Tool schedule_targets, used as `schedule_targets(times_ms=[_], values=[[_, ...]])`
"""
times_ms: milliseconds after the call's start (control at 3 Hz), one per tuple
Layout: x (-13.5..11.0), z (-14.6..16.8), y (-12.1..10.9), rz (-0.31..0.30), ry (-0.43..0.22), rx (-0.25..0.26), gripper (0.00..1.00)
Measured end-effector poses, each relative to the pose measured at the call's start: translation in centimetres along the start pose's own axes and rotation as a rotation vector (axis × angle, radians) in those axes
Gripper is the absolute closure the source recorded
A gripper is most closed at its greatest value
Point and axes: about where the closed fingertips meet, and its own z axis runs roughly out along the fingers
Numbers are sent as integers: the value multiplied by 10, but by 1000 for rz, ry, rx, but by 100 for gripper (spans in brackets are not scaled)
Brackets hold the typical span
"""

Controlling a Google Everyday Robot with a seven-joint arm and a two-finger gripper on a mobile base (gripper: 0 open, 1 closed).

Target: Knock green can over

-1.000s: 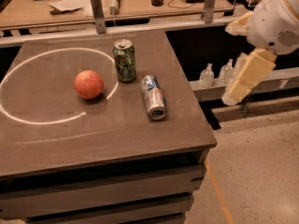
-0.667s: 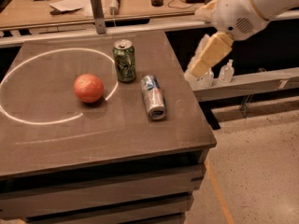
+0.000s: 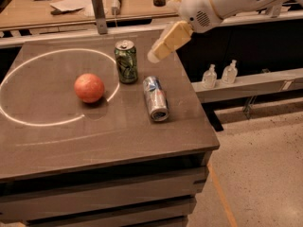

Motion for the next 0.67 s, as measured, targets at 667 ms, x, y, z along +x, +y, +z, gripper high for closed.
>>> schedule_targets(times_ms=[667], values=[[-8, 81, -22, 146, -218, -55, 0]])
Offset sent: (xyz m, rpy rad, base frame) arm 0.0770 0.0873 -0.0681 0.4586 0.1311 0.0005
